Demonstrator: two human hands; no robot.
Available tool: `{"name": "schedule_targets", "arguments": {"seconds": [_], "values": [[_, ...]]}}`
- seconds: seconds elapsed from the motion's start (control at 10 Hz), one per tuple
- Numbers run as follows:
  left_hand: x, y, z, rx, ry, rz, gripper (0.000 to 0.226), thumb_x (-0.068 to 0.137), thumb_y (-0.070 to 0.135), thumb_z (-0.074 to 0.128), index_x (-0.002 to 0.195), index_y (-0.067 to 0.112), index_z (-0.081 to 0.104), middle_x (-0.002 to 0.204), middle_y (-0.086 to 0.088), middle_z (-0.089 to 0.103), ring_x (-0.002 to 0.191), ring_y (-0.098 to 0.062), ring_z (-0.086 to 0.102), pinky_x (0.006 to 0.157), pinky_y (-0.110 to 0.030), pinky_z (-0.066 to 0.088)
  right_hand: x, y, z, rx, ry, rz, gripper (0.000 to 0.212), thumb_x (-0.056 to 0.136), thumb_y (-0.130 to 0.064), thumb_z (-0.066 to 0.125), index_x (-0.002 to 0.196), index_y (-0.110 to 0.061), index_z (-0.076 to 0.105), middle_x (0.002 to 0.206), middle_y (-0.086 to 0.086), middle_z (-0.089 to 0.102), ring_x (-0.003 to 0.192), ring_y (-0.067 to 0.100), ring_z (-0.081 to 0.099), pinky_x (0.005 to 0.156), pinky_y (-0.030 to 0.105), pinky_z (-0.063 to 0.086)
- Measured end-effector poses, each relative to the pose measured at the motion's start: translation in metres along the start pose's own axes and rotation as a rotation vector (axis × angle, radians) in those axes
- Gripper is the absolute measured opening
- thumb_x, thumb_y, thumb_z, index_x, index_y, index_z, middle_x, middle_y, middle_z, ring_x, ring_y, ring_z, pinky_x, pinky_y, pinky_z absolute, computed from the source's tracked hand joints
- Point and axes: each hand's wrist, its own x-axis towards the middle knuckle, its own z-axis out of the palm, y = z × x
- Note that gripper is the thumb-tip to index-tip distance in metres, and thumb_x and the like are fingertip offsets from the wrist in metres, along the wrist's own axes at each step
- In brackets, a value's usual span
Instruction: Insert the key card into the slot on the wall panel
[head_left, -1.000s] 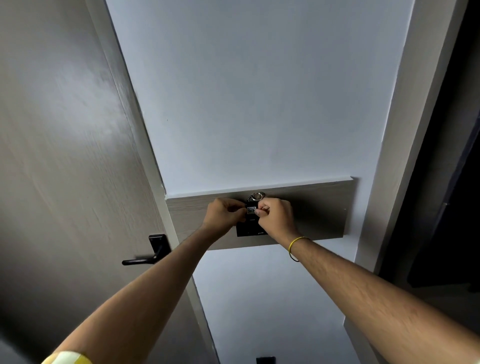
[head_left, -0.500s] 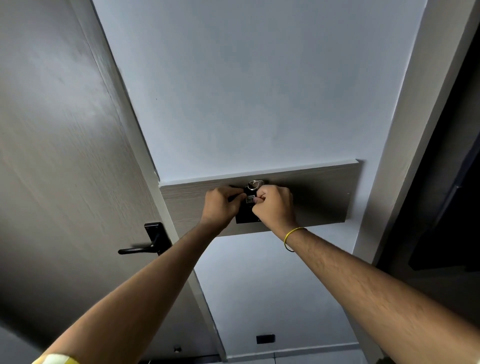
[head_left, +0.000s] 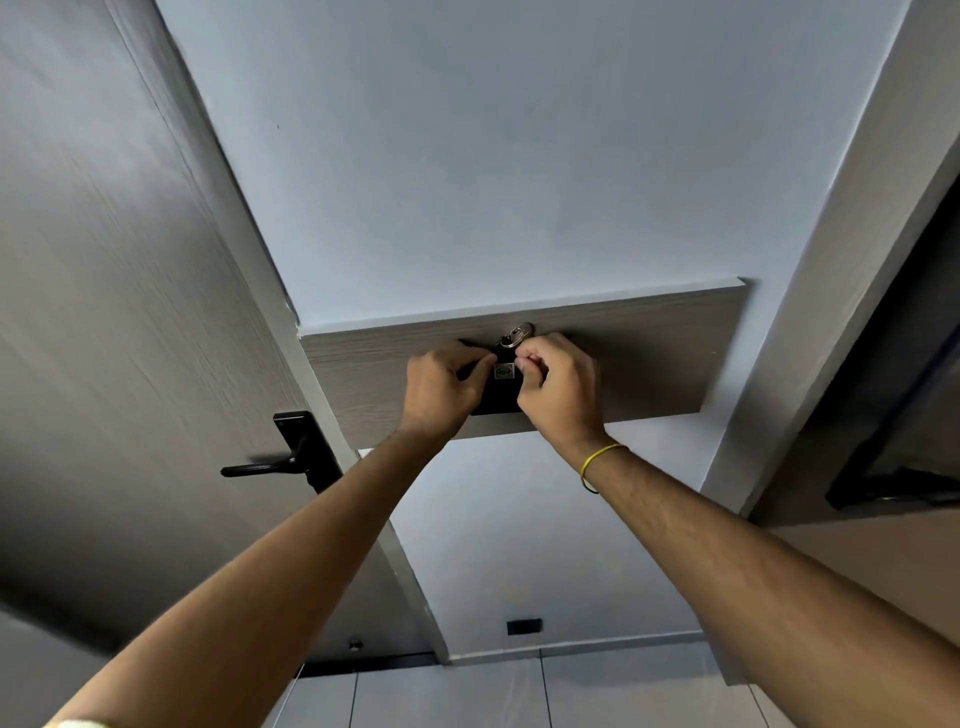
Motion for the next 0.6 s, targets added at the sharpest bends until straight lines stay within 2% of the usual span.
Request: {"name": "schedule_targets", "arguments": {"seconds": [0.1,0.3,0.4,0.5,0.6], "values": [[0.000,-0.003,0.000,0.054,0.005,0.057,0.008,0.090,0.015,0.079,0.090,0.013,0.086,0.081,-0.003,0.083,0.067,-0.017,0.073,0.063,-0.019,0.044,-0.001,0.001,0.001,0.009,-0.021,0.000,0.012,0.086,0.002,0.064,0.087,-0.007,0.073,0.086,0.009,0.069,0.074,0.031,0.066,0.065,0.045,0.056],[0.003,0.004,-0.015,0.137,-0.095,0.140,0.012,0.094,0.012,0.072,0.095,0.009,0.084,0.086,-0.006,0.081,0.069,-0.027,0.072,0.065,-0.040,0.059,-0.001,-0.003,-0.007,-0.002,-0.081,-0.026,0.011,0.090,-0.003,0.065,0.092,-0.011,0.072,0.091,0.006,0.070,0.079,0.030,0.068,0.066,0.043,0.056],[0.006,0.010,-0.032,0.217,-0.020,0.219,0.020,0.097,0.010,0.068,0.113,0.007,0.080,0.097,-0.009,0.081,0.077,-0.030,0.075,0.068,-0.038,0.061,0.011,-0.010,-0.023,-0.038,-0.054,-0.083,0.013,0.089,-0.004,0.062,0.095,-0.011,0.072,0.093,0.006,0.071,0.084,0.030,0.067,0.073,0.043,0.057],[0.030,0.017,-0.053,0.323,0.133,0.342,0.029,0.099,0.008,0.063,0.126,0.003,0.072,0.120,-0.015,0.076,0.105,-0.034,0.072,0.085,-0.042,0.062,0.042,-0.018,-0.042,-0.078,0.056,-0.201,0.019,0.086,-0.001,0.062,0.102,-0.008,0.070,0.102,0.010,0.069,0.098,0.032,0.064,0.086,0.042,0.055],[0.056,0.022,-0.080,0.475,0.199,0.396,0.043,0.100,0.008,0.057,0.142,0.000,0.059,0.151,-0.017,0.059,0.140,-0.035,0.052,0.116,-0.044,0.046,0.070,-0.026,-0.064,-0.239,0.095,-0.276,0.033,0.085,-0.006,0.061,0.118,-0.009,0.067,0.119,0.011,0.066,0.114,0.034,0.060,0.099,0.044,0.052]]}}
